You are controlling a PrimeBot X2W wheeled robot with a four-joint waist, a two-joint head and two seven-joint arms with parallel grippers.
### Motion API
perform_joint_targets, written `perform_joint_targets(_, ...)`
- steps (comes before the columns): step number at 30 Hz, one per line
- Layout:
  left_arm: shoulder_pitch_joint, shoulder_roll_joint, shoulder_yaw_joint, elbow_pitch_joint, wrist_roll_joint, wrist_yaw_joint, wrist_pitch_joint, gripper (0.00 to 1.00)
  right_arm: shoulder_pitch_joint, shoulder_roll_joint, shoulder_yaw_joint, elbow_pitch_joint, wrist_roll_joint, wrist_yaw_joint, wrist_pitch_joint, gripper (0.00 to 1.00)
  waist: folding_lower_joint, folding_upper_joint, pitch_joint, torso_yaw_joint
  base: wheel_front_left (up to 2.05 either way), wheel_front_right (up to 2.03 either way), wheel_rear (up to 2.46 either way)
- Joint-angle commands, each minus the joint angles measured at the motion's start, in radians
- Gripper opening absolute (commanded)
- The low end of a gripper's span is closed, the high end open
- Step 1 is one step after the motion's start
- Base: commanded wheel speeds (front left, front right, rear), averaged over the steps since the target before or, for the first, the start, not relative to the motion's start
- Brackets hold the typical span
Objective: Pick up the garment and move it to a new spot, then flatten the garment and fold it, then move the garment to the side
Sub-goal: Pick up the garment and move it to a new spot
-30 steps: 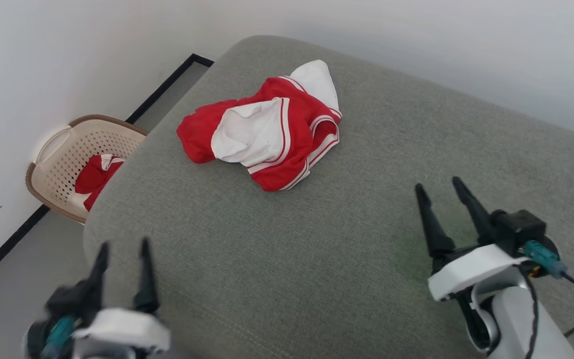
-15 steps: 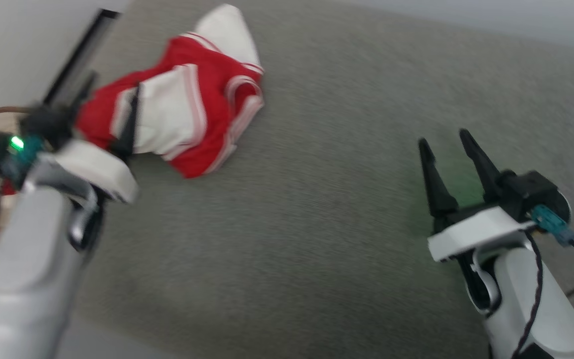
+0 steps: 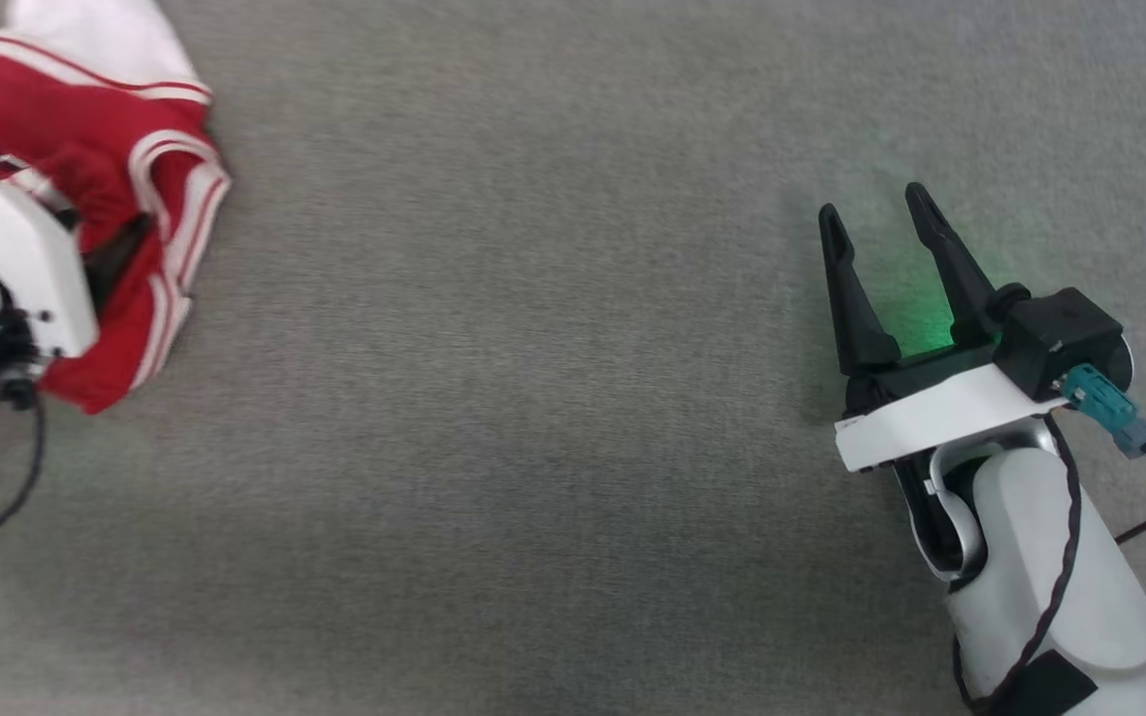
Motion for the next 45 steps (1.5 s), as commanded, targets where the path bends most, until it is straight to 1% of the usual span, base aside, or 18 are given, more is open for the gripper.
perform_joint_targets(1,-0.015,0.023,-0.014,0.049,-0.036,0.003,0.068,1.0,-0.024,0.007,0.007,-0.015,-0.006,0.0,-0.005,1.0,-0.0001,0.0,0.057,-0.056,0.0,0.0,0.0)
perform_joint_targets(3,-0.014,0.033,-0.027,0.103,-0.057,0.004,0.126,1.0,-0.029,0.008,0.009,-0.022,-0.008,0.0,-0.005,1.0,-0.0001,0.0,0.076,-0.069,0.0,0.0,0.0)
perform_joint_targets(6,-0.019,0.029,-0.044,0.177,-0.075,0.007,0.174,1.0,-0.04,0.011,0.013,-0.038,-0.013,0.0,-0.005,1.0,-0.0001,0.0,0.101,-0.084,0.0,0.0,0.0)
perform_joint_targets(11,-0.011,-0.026,-0.074,0.233,-0.119,0.01,0.229,0.99,-0.051,0.015,0.025,-0.052,-0.025,0.0,-0.005,1.0,-0.0001,0.0,0.124,-0.101,0.0,0.0,0.0)
perform_joint_targets(12,-0.013,-0.036,-0.079,0.232,-0.13,0.01,0.231,0.61,-0.053,0.016,0.026,-0.055,-0.027,0.0,-0.005,1.0,-0.0001,0.0,0.126,-0.102,0.0,0.0,0.0)
perform_joint_targets(13,-0.014,-0.044,-0.086,0.23,-0.137,0.01,0.227,0.27,-0.055,0.018,0.028,-0.059,-0.029,0.0,-0.005,1.0,-0.0001,0.0,0.125,-0.103,0.0,0.0,0.0)
perform_joint_targets(14,-0.013,-0.05,-0.092,0.229,-0.145,0.01,0.222,0.0,-0.054,0.019,0.03,-0.062,-0.03,0.0,-0.005,1.0,-0.0001,0.0,0.121,-0.103,0.0,0.0,0.0)
perform_joint_targets(18,-0.016,-0.054,-0.104,0.215,-0.157,0.002,0.188,0.0,-0.046,0.021,0.029,-0.064,-0.034,0.0,-0.005,1.0,-0.0001,0.0,0.099,-0.098,0.0,0.0,0.0)
perform_joint_targets(22,-0.054,-0.031,-0.114,0.19,-0.134,-0.002,0.08,0.0,-0.029,0.021,0.027,-0.049,-0.032,0.0,-0.005,1.0,-0.0001,0.0,0.044,-0.086,0.0,0.0,0.0)
perform_joint_targets(27,-0.106,-0.003,-0.143,0.147,-0.101,-0.002,-0.067,0.0,0.007,0.021,0.017,-0.037,-0.016,0.0,-0.005,1.0,-0.0001,0.0,-0.058,-0.077,0.0,0.0,0.0)
perform_joint_targets(31,-0.126,0.019,-0.198,0.069,-0.097,0.002,-0.115,0.0,0.039,0.023,-0.001,-0.037,0.002,0.0,-0.005,1.0,-0.0001,0.0,-0.121,-0.086,0.0,0.0,0.0)
perform_joint_targets(35,-0.16,0.019,-0.268,-0.055,-0.094,0.002,-0.136,0.0,0.068,0.024,-0.034,-0.048,0.015,0.0,-0.005,1.0,-0.0001,0.0,-0.148,-0.12,0.0,0.0,0.0)
perform_joint_targets(39,-0.205,0.026,-0.335,-0.169,-0.079,0.002,-0.131,0.0,0.086,0.029,-0.055,-0.066,0.028,0.0,-0.005,1.0,-0.0001,0.0,-0.148,-0.178,0.0,0.0,0.0)
perform_joint_targets(44,-0.275,-0.005,-0.426,-0.297,-0.055,0.002,-0.115,0.0,0.108,0.032,-0.075,-0.088,0.067,0.0,-0.005,1.0,-0.0001,0.0,-0.125,-0.276,0.0,0.0,0.0)
perform_joint_targets(45,-0.293,-0.02,-0.454,-0.329,-0.045,0.002,-0.118,0.0,0.11,0.032,-0.081,-0.095,0.081,0.0,-0.005,1.0,-0.0001,0.0,-0.119,-0.296,0.0,0.0,0.0)
